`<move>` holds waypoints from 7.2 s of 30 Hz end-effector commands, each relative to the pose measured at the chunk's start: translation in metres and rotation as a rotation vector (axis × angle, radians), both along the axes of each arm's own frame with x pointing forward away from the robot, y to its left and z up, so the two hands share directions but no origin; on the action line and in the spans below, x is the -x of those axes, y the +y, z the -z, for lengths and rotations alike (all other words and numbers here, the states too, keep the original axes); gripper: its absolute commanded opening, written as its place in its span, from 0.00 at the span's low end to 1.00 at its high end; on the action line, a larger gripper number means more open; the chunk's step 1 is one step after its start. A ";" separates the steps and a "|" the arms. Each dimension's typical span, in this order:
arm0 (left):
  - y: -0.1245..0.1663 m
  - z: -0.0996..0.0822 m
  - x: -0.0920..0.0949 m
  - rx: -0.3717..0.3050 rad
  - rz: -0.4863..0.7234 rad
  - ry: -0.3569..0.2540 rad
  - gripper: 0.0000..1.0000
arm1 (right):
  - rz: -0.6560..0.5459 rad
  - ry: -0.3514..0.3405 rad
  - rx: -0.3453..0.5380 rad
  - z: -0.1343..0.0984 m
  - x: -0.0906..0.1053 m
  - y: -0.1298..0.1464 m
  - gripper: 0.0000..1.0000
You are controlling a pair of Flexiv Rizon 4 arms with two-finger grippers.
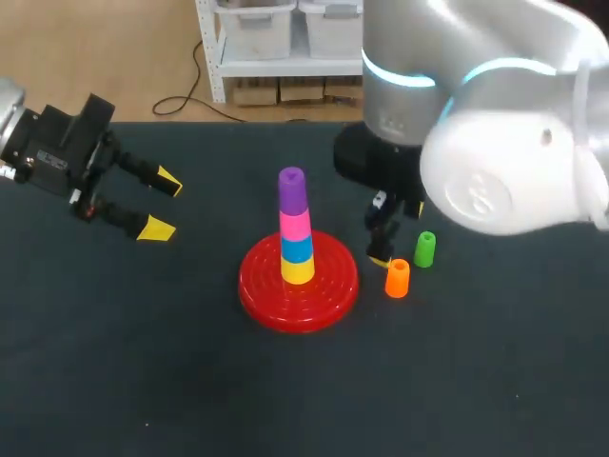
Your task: Pick up and stack the cylinders on the red base in this order: pink,purple,orange,green
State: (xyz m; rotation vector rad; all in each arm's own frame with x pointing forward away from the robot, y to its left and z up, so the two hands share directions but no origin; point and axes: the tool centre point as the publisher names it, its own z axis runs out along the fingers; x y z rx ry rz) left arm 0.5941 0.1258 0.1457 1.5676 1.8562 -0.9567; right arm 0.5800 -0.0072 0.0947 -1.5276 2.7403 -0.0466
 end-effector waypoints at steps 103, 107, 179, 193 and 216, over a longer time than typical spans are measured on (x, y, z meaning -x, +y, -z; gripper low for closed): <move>0.001 0.001 -0.001 0.002 0.002 -0.001 1.00 | -0.121 -0.039 0.001 -0.153 -0.031 0.128 0.00; 0.001 0.001 -0.001 0.002 0.002 -0.001 1.00 | -0.113 -0.028 0.002 -0.146 -0.032 0.129 0.00; 0.001 0.001 -0.001 0.002 0.002 -0.001 1.00 | 0.276 -0.027 -0.041 0.009 -0.045 -0.043 1.00; 0.001 0.001 -0.001 0.002 0.002 -0.001 1.00 | 0.328 0.029 -0.008 0.051 -0.053 -0.059 1.00; 0.001 0.001 -0.001 0.002 0.002 -0.001 1.00 | 0.361 0.078 -0.003 0.071 -0.061 -0.053 0.46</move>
